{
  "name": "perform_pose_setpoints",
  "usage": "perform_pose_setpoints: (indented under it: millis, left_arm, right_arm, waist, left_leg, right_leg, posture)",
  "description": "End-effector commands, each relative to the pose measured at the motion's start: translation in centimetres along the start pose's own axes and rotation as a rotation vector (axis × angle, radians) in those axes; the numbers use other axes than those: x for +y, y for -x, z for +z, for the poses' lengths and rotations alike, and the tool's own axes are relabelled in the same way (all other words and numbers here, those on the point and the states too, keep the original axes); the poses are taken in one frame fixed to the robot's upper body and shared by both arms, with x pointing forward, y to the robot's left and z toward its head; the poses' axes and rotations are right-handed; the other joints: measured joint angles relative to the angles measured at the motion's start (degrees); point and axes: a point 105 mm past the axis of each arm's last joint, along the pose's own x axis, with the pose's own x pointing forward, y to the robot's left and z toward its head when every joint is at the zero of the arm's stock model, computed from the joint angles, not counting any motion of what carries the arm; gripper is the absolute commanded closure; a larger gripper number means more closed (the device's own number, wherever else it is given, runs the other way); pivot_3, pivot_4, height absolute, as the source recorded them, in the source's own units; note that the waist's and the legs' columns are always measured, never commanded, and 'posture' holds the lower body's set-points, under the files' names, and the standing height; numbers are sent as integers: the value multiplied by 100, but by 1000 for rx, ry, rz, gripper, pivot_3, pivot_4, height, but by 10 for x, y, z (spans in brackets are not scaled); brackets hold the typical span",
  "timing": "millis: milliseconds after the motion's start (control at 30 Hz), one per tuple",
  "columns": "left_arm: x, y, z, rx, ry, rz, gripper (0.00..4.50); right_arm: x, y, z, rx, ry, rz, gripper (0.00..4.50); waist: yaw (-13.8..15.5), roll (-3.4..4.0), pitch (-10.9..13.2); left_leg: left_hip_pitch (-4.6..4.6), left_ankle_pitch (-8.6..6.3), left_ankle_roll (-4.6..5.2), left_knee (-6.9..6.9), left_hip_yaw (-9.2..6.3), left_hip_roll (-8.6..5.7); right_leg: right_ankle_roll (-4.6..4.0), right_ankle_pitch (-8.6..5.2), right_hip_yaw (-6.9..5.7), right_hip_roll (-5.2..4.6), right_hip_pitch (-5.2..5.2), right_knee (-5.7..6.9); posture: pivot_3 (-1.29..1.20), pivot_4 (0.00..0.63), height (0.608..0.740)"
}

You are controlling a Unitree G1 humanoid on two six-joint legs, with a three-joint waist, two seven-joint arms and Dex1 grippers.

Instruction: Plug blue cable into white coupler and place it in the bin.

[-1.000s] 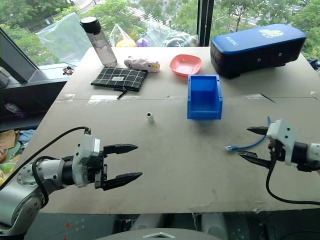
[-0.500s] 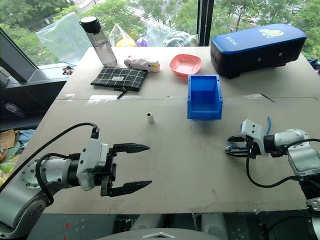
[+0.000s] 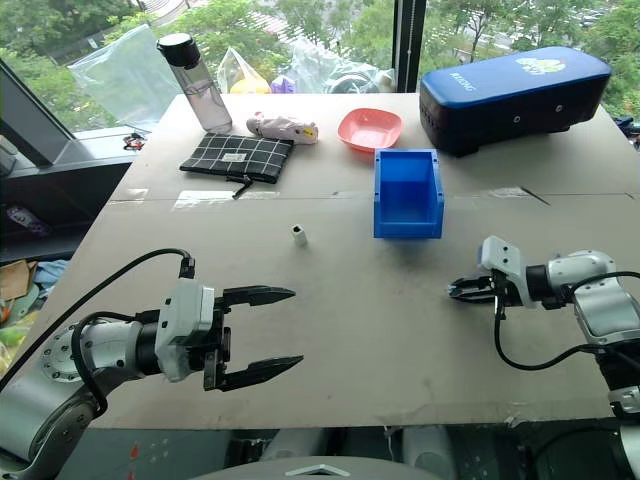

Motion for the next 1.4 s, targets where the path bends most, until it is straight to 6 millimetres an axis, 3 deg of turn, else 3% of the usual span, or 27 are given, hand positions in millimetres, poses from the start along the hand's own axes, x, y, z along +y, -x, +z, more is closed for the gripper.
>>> perform_pose_setpoints:
  millis: [33, 133, 400, 433, 467, 567, 767, 867, 1033, 1267, 1400]
  left_arm:
    - [1, -2, -1, 2, -27, 11, 0]
    - [7, -7, -2, 9, -45, 38, 0]
    - [28, -25, -4, 34, -2, 68, 0]
    - [32, -28, -7, 55, 3, 82, 0]
    - [39, -30, -13, 95, -5, 132, 0]
    - [47, -39, -21, 132, 7, 137, 0]
    - [61, -82, -13, 48, 7, 33, 0]
    - [70, -104, -15, 25, 29, -5, 0]
    - [76, -131, -26, 65, -15, -76, 0]
    - [86, -163, -30, 108, -87, -148, 0]
    - [83, -171, -41, 157, -103, -215, 1250]
  right_arm:
    - [-3, -19, 26, -10, 85, -1, 4482]
    - [-8, -44, 34, 46, 126, -22, 4482]
    - [5, -72, 38, 60, 101, 44, 4482]
    - [7, -71, 36, 62, 105, 51, 3639]
    - [7, -69, 35, 55, 105, 42, 3283]
    - [6, -54, 40, -11, 118, -19, 1909]
    - [20, 4, 43, -178, 112, -162, 1909]
    - [39, 27, 25, -181, 72, -250, 1909]
    - [65, 47, 4, -170, -32, -359, 1909]
    - [84, 57, -4, -151, -81, -457, 1909]
    - [88, 61, -2, -150, -83, -489, 1860]
  waist:
    - [5, 0, 0]
    - [13, 0, 0]
    - [48, -9, -5]
    - [24, -9, -5]
    - [15, -7, -5]
    - [22, -5, -6]
    - [162, -14, -8]
    - [189, -12, -14]
    - [110, -10, -15]
    - [84, -16, -13]
    - [39, -16, -14]
  left_leg:
    - [0, 0, 0, 0, -1, 0]
    - [0, 0, -1, 0, 0, -1]
    - [-10, 1, -2, 3, -17, -16]
    - [-9, 1, -2, 3, -19, -13]
    - [-8, 1, -3, 2, -20, -12]
    - [-5, 1, -3, -1, -19, -12]
    - [-17, 1, -2, 12, -30, -24]
    - [-11, 1, -1, 11, -21, -21]
    - [-4, 2, -2, 11, -15, -17]
    - [-6, 2, 0, 19, -10, -19]
    - [-5, 2, -1, 18, -12, -18]
  right_leg:
    - [0, 0, -1, 0, 0, 0]
    - [0, 0, -2, 1, -1, 1]
    - [0, 1, -18, -8, -2, 0]
    - [0, 1, -20, -6, -2, 2]
    - [0, 1, -20, -5, -3, 5]
    - [1, 1, -20, -2, -5, 4]
    - [3, 3, -37, -10, -1, 1]
    - [14, 9, -30, -8, 2, 4]
    - [16, 8, -28, -2, 2, 11]
    - [23, 11, -30, -3, 5, 10]
    - [24, 11, -31, 0, 4, 10]
  posture:
    - [0, 150, 740]
    - [0, 150, 740]
    - [0, 150, 740]
    - [0, 150, 740]
    - [0, 150, 740]
    - [0, 150, 740]
    - [0, 150, 740]
    - [0, 150, 740]
    - [0, 150, 740]
    - [0, 150, 740]
    - [0, 150, 740]
